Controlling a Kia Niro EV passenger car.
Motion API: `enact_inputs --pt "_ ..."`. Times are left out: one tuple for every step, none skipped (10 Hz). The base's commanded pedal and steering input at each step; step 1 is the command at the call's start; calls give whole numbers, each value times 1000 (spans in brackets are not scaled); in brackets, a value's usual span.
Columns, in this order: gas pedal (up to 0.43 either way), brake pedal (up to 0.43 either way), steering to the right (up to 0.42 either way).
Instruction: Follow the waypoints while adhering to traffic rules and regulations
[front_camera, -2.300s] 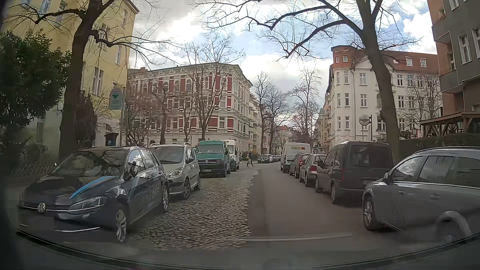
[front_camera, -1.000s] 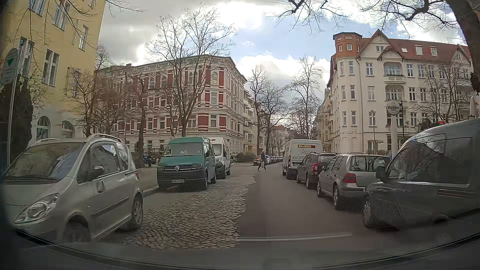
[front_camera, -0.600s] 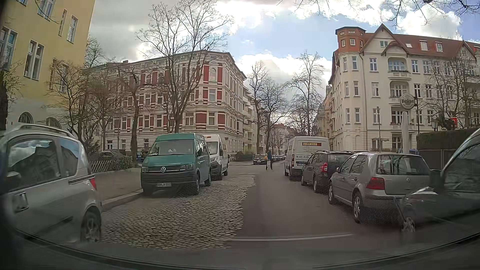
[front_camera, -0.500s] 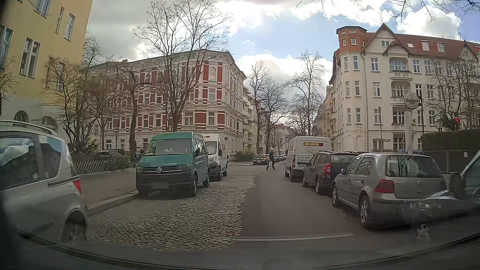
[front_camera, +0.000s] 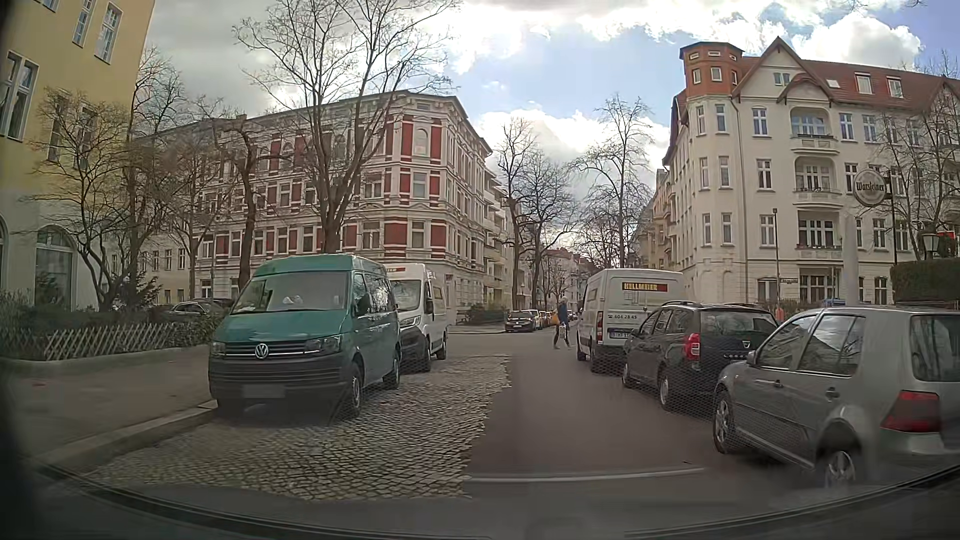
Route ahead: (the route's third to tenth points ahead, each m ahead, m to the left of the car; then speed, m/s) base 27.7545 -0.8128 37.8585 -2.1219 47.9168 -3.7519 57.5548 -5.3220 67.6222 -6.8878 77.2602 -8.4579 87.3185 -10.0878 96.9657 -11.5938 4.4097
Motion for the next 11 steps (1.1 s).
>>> enact_inputs --pt "20 30 0" --pt "0 30 -1" --pt "0 30 -1" --pt "0 30 -1" --pt "0 30 -2" --pt "0 30 -1" --pt "0 30 -1" --pt "0 30 -1" --pt "0 30 0" --pt "0 30 0" --pt "0 30 1"
